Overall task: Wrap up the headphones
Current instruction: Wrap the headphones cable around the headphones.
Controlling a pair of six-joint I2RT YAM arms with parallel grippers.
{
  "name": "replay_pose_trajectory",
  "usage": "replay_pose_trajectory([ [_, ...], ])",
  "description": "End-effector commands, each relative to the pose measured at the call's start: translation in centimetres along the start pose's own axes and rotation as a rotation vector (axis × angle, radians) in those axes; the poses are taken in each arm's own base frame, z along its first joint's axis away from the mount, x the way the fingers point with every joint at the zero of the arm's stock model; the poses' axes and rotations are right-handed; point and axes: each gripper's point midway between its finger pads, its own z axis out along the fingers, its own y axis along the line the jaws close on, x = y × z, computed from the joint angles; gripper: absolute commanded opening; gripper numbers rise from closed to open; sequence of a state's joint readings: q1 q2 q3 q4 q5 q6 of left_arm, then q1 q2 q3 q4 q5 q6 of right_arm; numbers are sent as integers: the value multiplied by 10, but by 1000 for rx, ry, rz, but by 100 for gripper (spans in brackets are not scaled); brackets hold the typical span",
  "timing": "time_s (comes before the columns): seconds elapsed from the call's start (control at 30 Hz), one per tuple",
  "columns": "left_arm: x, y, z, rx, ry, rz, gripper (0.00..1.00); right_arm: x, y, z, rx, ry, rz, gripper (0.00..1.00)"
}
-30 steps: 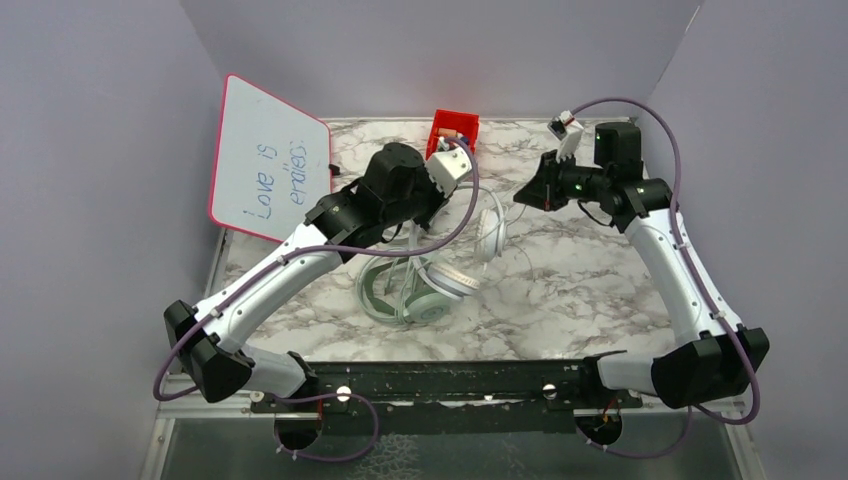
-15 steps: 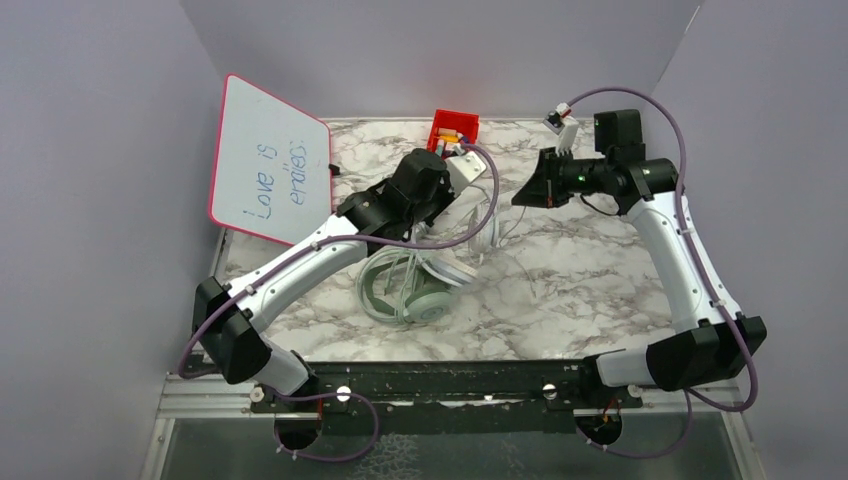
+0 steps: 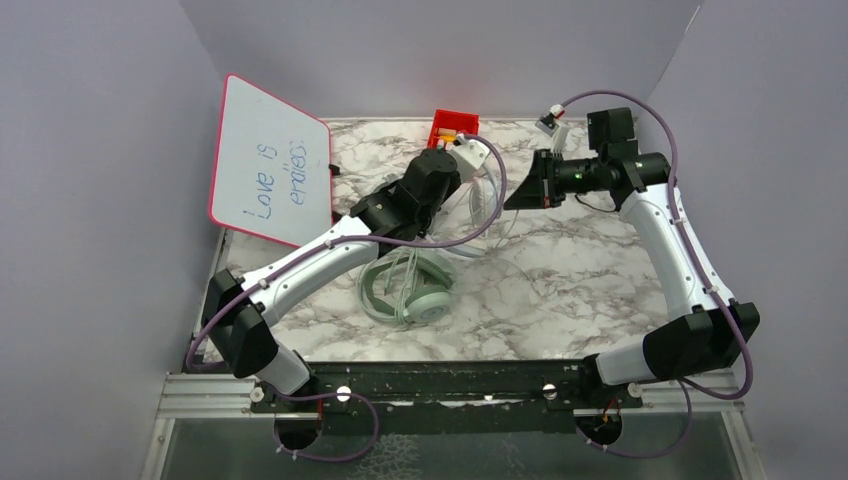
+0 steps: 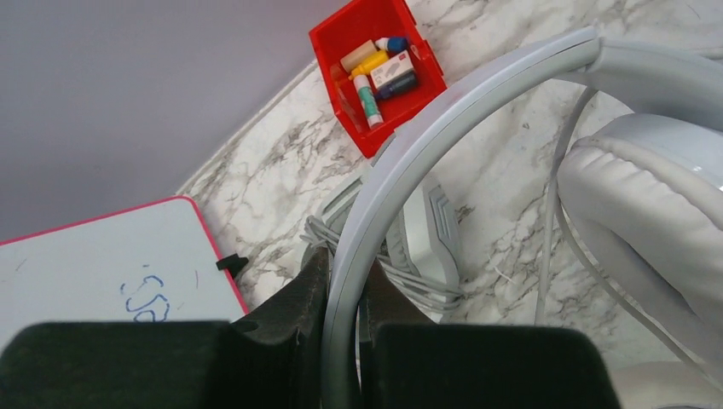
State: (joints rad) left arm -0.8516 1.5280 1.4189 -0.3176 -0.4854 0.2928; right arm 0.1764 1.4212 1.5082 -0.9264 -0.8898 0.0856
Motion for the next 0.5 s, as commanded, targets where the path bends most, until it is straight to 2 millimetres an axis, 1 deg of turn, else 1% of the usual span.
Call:
replay_pose_trajectory([
  [0.0, -23, 42, -6, -206, -69, -73, 0, -6, 34, -8, -144, -13, 29, 3],
  [0.2, -41, 48, -4, -269, -120, -144, 0, -15, 48, -10, -218, -42, 58, 6],
  [0.33, -53, 44, -1, -265, -148, -205, 0, -22, 58, -9, -288, -79, 92, 8],
  [0.47, -66, 43, 0, -278, -178, -261, 0, -29, 60, -9, -304, -119, 128, 11],
])
